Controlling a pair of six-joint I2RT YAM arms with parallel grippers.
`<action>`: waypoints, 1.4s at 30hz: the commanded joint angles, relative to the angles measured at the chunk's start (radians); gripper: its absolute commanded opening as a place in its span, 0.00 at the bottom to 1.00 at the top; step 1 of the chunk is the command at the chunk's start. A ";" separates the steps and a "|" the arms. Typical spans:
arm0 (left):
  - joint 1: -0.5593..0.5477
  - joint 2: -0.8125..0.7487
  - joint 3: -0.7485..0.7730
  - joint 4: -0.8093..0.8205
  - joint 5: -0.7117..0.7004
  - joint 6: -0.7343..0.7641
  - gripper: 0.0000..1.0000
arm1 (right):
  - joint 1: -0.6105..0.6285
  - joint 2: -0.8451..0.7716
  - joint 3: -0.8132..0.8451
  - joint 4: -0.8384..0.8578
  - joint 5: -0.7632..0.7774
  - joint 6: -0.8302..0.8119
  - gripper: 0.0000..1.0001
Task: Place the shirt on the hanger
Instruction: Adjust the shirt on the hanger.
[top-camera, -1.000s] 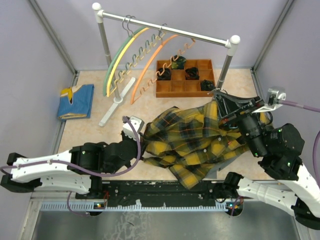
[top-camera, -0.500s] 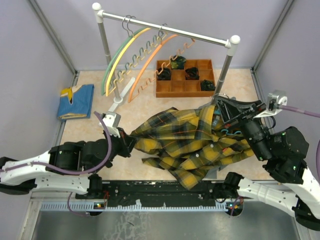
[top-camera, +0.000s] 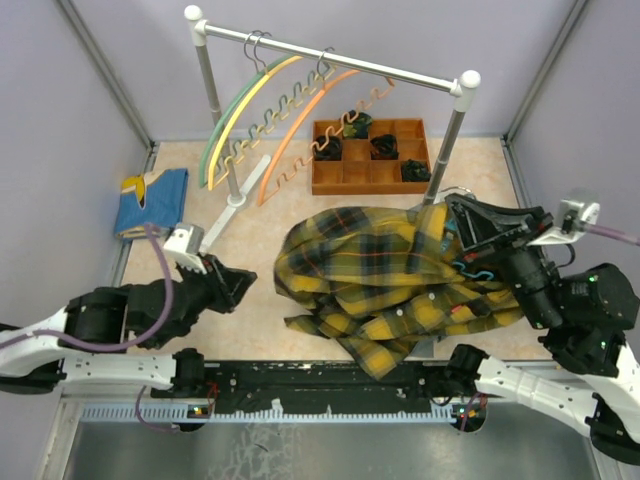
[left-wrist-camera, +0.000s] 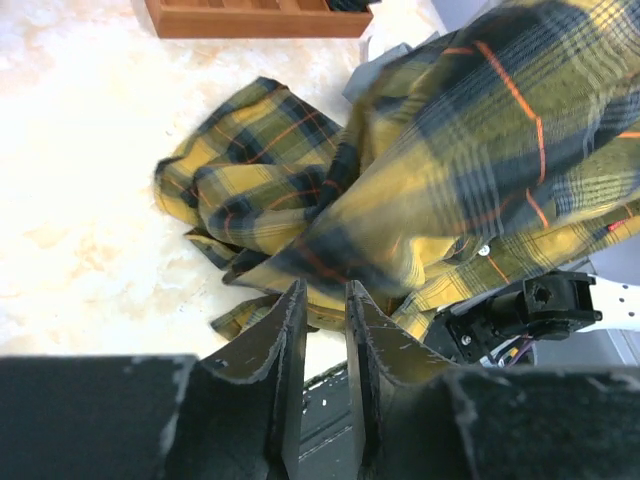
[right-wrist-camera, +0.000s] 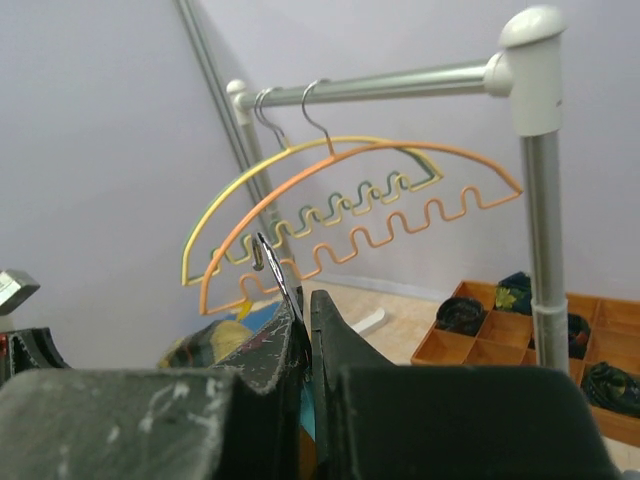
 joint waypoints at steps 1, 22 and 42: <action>0.005 -0.048 -0.020 0.002 -0.012 0.091 0.25 | -0.008 -0.032 0.040 0.136 0.037 -0.051 0.00; 0.003 0.404 0.244 0.280 -0.047 0.682 0.71 | -0.007 0.018 0.017 0.067 -0.029 0.049 0.00; 0.002 0.457 0.300 0.182 -0.233 0.705 0.02 | -0.007 0.026 0.012 0.034 -0.065 0.050 0.00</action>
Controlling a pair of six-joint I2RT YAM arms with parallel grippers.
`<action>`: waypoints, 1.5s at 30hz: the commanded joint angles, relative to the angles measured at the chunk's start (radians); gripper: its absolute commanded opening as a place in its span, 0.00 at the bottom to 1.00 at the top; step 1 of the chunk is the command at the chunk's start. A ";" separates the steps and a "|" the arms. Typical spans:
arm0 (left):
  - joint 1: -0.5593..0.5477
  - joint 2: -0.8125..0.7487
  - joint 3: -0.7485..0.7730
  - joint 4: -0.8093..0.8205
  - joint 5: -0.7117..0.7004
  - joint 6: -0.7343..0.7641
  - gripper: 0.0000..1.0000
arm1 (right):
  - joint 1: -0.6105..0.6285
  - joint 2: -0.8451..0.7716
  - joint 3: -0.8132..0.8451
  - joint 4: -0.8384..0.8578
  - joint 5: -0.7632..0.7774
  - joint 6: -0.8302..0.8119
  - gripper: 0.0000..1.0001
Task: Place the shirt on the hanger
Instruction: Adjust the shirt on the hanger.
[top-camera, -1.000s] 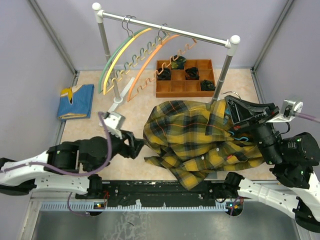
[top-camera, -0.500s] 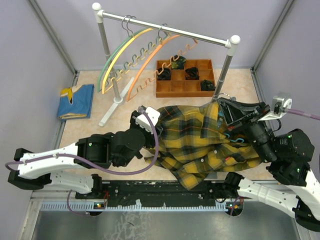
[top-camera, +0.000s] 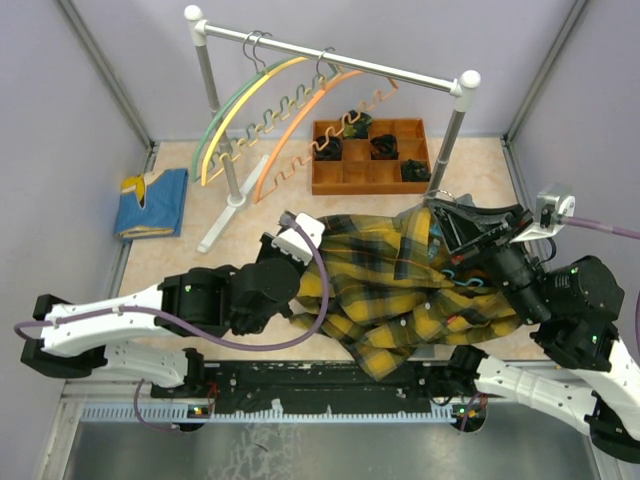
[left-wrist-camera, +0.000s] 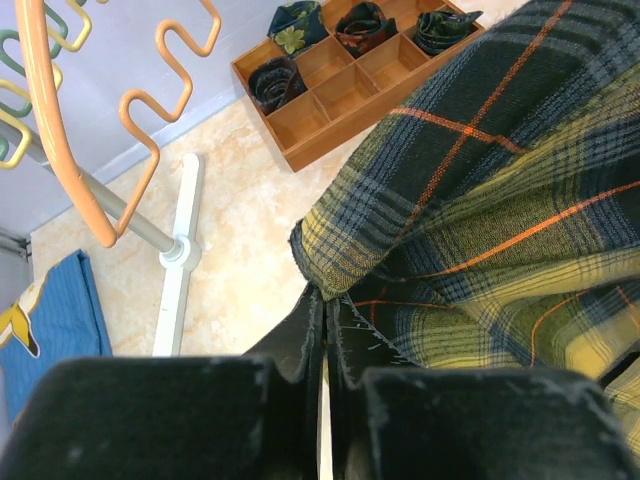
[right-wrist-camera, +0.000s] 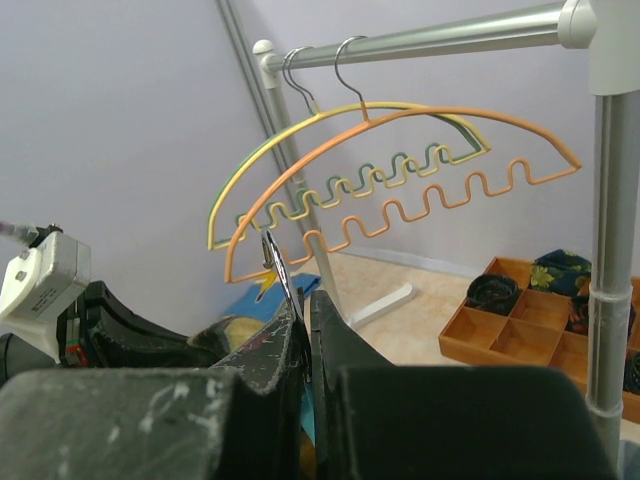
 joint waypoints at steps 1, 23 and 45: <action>-0.001 -0.031 0.034 -0.023 -0.016 0.016 0.00 | -0.005 0.000 0.012 0.045 -0.005 -0.008 0.00; 0.001 -0.153 0.131 -0.284 -0.025 -0.203 0.00 | -0.005 -0.095 -0.035 -0.045 -0.023 -0.049 0.00; 0.002 -0.234 0.129 0.039 0.642 0.108 0.88 | -0.005 -0.068 0.031 -0.040 -0.363 -0.148 0.00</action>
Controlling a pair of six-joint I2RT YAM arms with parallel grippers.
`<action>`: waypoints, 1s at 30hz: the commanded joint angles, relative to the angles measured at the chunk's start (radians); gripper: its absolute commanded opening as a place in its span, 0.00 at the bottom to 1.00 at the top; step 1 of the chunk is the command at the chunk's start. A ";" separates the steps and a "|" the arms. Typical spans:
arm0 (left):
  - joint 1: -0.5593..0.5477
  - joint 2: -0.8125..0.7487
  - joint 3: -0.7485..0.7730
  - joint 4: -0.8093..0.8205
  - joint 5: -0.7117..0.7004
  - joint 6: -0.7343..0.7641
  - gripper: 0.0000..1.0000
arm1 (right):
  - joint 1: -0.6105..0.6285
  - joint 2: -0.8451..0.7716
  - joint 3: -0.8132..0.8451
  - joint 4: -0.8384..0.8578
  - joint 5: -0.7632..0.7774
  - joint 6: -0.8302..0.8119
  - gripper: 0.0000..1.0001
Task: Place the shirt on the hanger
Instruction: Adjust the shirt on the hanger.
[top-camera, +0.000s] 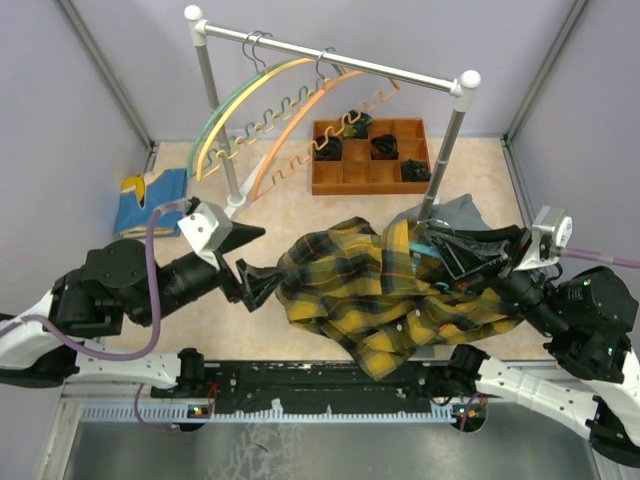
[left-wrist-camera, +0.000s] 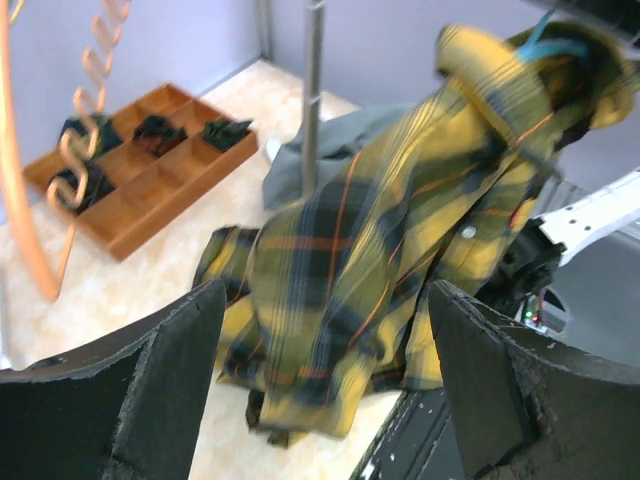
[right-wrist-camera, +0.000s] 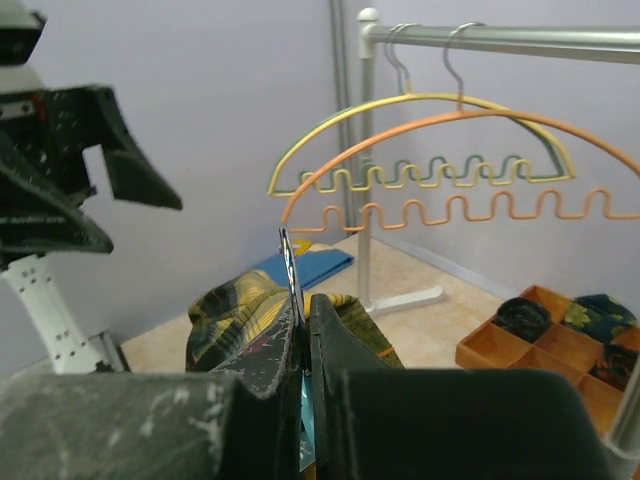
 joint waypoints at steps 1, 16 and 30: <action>0.002 0.104 0.098 0.036 0.183 0.097 0.88 | -0.004 0.009 0.039 0.051 -0.187 -0.047 0.00; 0.002 0.371 0.195 -0.101 0.524 0.107 0.80 | -0.005 0.028 0.054 -0.040 -0.535 -0.121 0.00; 0.002 0.414 0.155 -0.013 0.653 0.104 0.54 | -0.005 0.043 0.031 -0.037 -0.643 -0.095 0.00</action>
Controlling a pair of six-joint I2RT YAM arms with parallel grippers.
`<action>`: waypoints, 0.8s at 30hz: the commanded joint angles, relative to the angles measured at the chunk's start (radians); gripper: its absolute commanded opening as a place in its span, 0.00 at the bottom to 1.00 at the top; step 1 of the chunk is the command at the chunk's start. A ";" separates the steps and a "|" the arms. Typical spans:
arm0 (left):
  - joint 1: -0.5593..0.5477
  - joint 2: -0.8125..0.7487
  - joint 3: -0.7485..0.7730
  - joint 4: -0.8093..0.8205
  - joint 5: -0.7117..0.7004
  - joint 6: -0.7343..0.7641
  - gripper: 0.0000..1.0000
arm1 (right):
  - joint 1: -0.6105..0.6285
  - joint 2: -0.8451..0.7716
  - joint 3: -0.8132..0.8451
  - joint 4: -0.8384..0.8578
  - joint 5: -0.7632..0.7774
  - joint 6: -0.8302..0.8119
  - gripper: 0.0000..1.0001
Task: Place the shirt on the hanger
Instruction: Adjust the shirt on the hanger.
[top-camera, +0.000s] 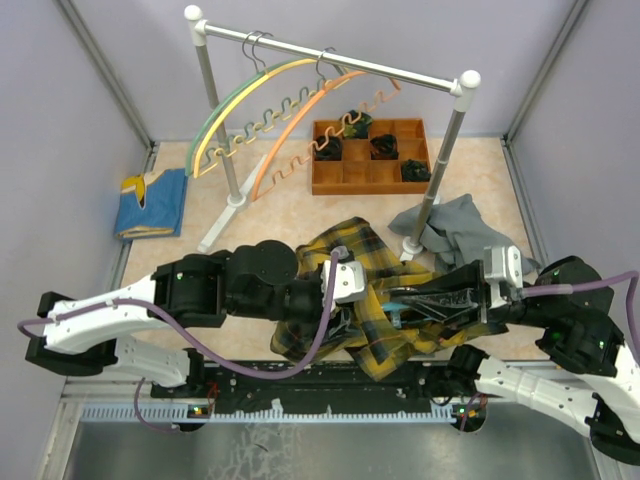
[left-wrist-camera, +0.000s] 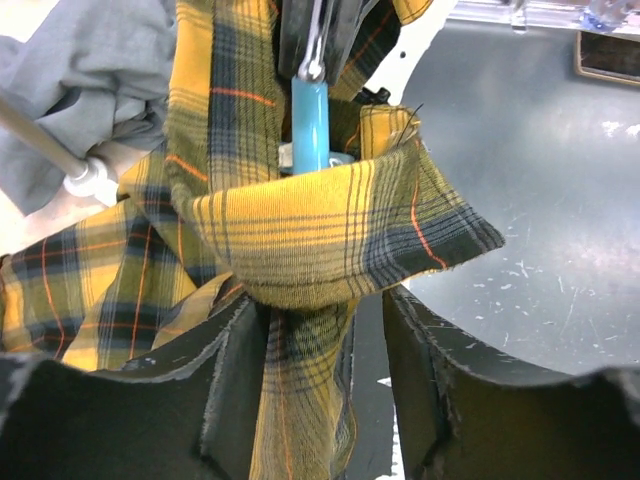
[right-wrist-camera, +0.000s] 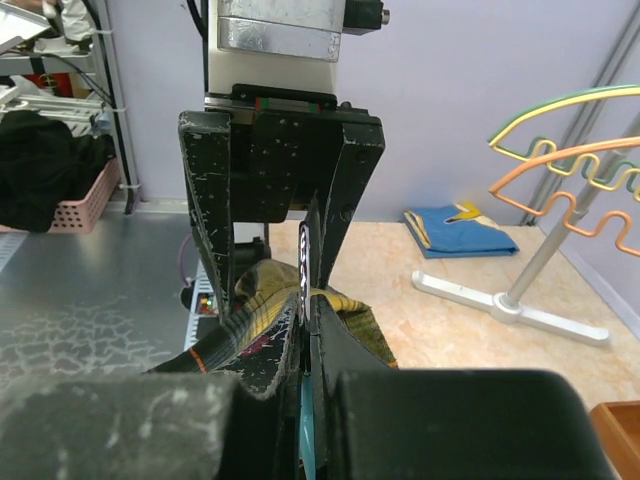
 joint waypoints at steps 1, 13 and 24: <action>0.002 0.032 -0.006 0.055 0.081 0.007 0.53 | -0.005 0.000 0.022 0.103 -0.044 0.013 0.00; 0.002 0.016 -0.057 0.083 -0.029 0.013 0.00 | -0.005 -0.009 0.038 0.039 0.079 0.019 0.05; 0.003 -0.103 -0.053 -0.026 -0.468 -0.067 0.00 | -0.005 -0.065 0.128 -0.204 0.772 0.081 0.46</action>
